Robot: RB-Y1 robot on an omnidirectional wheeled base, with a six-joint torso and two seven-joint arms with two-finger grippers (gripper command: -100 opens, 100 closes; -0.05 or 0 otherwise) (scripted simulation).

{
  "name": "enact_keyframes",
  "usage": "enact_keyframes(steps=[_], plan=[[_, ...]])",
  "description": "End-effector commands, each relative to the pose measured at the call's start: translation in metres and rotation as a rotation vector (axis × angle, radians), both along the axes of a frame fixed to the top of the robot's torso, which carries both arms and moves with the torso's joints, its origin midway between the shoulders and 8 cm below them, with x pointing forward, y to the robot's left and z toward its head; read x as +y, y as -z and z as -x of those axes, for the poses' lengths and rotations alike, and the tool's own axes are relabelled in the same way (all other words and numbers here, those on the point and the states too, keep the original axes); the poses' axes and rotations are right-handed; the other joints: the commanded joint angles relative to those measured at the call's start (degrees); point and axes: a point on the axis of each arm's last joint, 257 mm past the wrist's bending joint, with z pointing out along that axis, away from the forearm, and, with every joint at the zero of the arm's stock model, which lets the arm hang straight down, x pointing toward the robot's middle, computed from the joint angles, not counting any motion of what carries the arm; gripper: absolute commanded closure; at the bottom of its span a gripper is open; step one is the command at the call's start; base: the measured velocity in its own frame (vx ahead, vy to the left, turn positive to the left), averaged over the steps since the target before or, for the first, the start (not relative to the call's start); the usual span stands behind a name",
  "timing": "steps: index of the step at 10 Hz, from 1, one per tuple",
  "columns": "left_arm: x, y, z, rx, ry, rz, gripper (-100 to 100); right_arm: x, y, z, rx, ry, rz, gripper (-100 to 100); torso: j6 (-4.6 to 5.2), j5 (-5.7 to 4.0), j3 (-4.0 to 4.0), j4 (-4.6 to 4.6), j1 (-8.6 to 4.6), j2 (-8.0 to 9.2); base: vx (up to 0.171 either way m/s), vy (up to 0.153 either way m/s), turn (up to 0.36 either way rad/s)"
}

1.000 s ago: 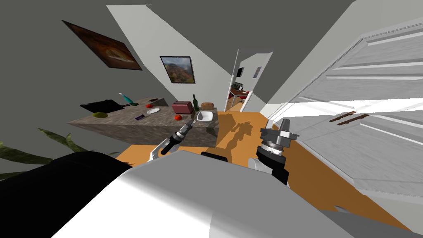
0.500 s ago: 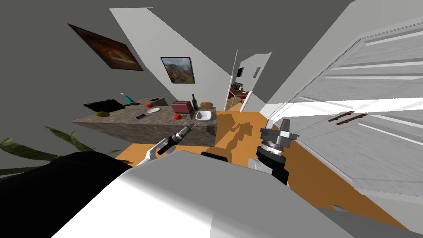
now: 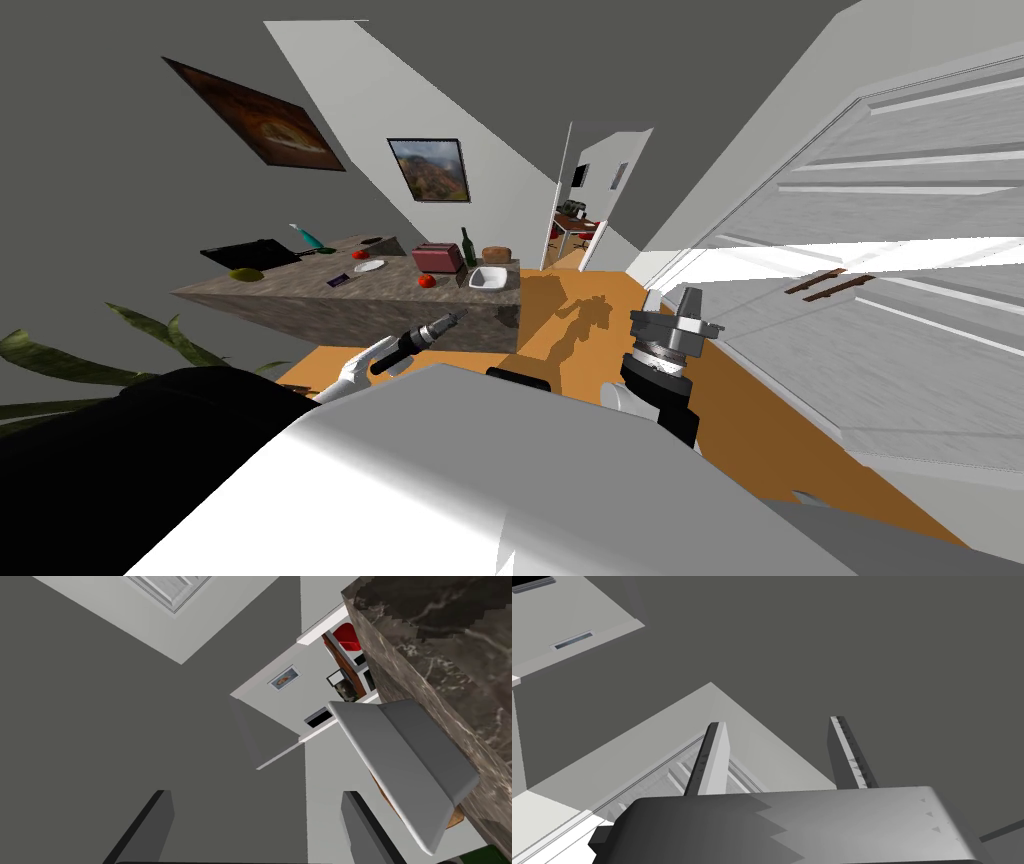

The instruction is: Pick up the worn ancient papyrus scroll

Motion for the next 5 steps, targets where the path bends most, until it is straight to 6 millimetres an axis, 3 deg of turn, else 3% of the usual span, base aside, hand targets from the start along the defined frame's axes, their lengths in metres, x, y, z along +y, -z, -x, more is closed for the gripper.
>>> enact_keyframes(steps=[1,2,5], plan=[[0.006,0.013,0.001,0.040,0.007,-0.034,-100,0.000,0.000,0.000,0.000,0.000,0.000,0,0.00,0.00,0.00,0.00,0.00,0.00,-0.006,-0.068,0.000],[0.018,0.033,0.008,0.095,0.021,-0.075,-100,0.000,0.000,0.000,0.000,0.000,0.000,0,0.01,0.01,0.00,0.00,0.03,0.00,-0.003,-0.084,-0.025],[0.043,0.057,0.017,0.170,0.028,-0.143,-100,0.000,0.000,0.000,0.000,0.000,0.000,0,0.01,-0.01,0.00,0.00,-0.04,-0.01,-0.001,-0.081,-0.017]])
